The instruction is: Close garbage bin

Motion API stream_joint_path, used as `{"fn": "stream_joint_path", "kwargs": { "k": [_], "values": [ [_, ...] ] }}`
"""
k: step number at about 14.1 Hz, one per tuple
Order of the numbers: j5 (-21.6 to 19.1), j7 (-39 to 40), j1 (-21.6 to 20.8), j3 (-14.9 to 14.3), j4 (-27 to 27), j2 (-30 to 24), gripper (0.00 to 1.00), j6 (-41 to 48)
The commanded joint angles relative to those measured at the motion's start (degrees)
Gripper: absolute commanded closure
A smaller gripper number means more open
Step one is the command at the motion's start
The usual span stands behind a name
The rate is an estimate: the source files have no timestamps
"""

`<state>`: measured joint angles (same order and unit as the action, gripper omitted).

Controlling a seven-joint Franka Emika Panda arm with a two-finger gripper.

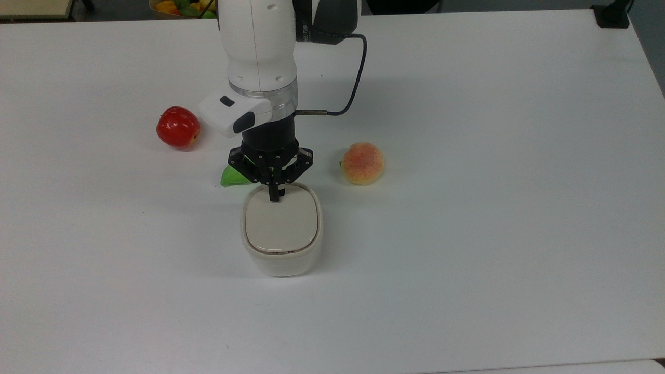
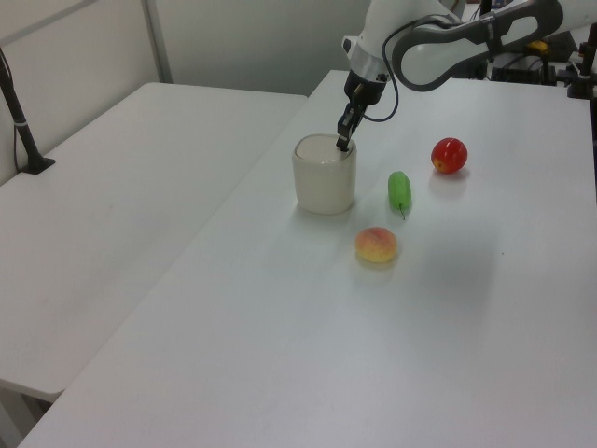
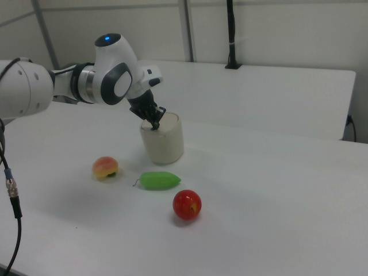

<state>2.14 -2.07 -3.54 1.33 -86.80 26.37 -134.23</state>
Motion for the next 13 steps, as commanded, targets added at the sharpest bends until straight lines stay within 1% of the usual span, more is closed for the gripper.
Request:
{"fn": "stream_joint_path", "kwargs": {
  "k": [1, 3, 4, 6, 7, 8, 9, 13],
  "values": [
    [0.4, -0.4, -1.0, -0.5, -0.5, -1.1, 1.00, 1.3],
    [-0.1, -0.7, -0.9, -0.5, 0.1, -4.5, 1.00, 4.8],
    [-0.1, -0.7, -0.9, -0.5, 0.1, -6.7, 1.00, 7.7],
    [-0.1, -0.3, -0.9, -0.5, 0.0, -9.3, 1.00, 14.5],
    [0.6, -0.1, -0.9, -0.5, 0.0, -11.1, 1.00, 20.0],
    [0.8, 0.0, -1.0, -0.6, 0.0, -12.1, 1.00, 23.5],
    [1.2, 0.1, -1.0, -0.7, -0.2, -14.5, 1.00, 29.3],
    [4.0, 0.3, -1.0, -0.6, -1.2, -19.9, 1.00, 41.0]
  ]
}}
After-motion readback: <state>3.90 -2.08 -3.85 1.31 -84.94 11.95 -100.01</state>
